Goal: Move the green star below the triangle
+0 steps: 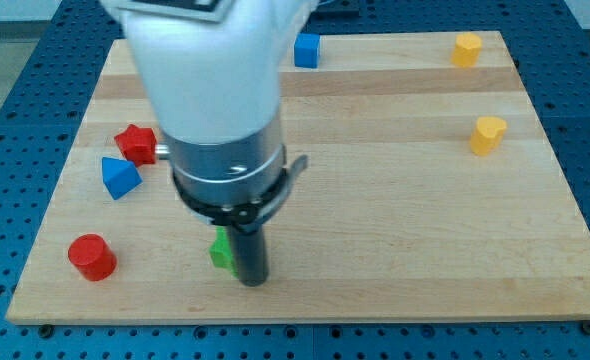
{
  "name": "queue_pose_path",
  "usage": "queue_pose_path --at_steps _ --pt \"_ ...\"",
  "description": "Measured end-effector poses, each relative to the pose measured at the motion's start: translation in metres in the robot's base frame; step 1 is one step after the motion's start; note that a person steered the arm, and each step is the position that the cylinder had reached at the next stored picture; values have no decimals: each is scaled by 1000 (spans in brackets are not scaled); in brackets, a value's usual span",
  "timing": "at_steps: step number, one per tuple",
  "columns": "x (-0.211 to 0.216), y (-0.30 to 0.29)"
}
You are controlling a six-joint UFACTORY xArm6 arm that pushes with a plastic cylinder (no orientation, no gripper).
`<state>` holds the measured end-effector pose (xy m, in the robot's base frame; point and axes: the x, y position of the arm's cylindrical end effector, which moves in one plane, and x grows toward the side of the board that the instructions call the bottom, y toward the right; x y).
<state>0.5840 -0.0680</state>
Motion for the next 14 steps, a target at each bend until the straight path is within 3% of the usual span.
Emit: queue_pose_path --at_steps 2,5,14 --pt "-2 -24" --pt "-32 12" --pt "-63 -59"
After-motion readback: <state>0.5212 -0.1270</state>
